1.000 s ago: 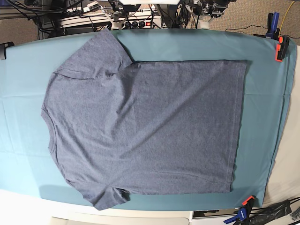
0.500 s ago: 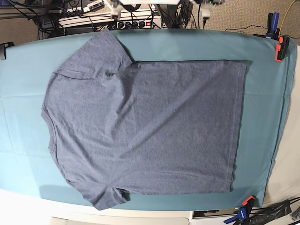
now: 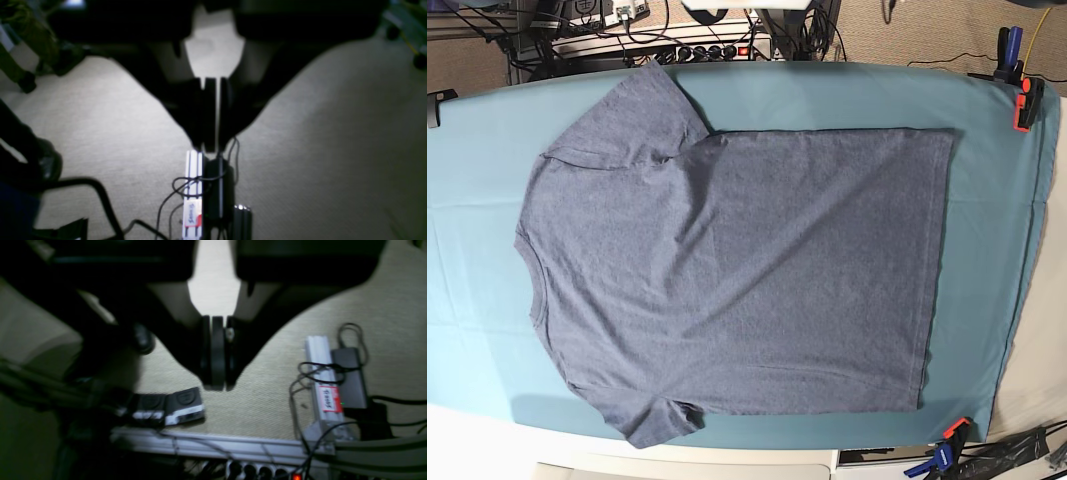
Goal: Fold the T-shirt properly
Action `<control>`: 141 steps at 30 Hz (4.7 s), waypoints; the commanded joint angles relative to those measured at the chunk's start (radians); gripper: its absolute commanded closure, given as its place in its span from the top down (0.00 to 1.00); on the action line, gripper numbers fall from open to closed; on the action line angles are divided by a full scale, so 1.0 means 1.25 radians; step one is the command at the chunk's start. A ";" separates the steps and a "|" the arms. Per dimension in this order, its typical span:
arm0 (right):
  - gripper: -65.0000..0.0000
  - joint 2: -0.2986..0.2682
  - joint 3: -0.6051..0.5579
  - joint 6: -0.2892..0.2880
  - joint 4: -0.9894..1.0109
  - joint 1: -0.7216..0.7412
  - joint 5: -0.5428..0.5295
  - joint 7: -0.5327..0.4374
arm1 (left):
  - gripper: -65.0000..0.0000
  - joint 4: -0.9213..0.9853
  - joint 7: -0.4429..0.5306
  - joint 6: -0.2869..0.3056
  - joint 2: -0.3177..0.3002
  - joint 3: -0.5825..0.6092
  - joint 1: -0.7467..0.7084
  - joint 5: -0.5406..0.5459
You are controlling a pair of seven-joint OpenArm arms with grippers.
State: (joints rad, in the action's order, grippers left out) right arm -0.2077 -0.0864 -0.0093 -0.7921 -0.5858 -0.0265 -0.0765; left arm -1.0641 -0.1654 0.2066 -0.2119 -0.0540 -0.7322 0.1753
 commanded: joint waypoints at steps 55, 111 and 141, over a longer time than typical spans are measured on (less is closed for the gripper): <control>0.02 -0.202 0.242 0.566 -0.662 -0.269 0.651 -0.075 | 0.00 -1.034 0.151 0.085 -0.252 -0.001 -0.010 -0.521; 0.02 -0.547 0.022 0.266 -0.959 -0.251 0.703 0.253 | 0.13 -0.875 0.085 0.393 -0.363 -0.001 0.065 -0.660; 0.40 -0.568 0.022 -0.081 -1.044 -0.325 0.664 0.312 | 0.36 -0.853 0.084 0.349 -0.364 -0.001 0.070 -0.660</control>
State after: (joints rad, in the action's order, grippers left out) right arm -0.9028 -0.0677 -0.1291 -2.0880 -0.9913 0.7952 0.3099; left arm -2.1162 -0.0711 0.6556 -0.6567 -0.0509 -0.6441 -0.6601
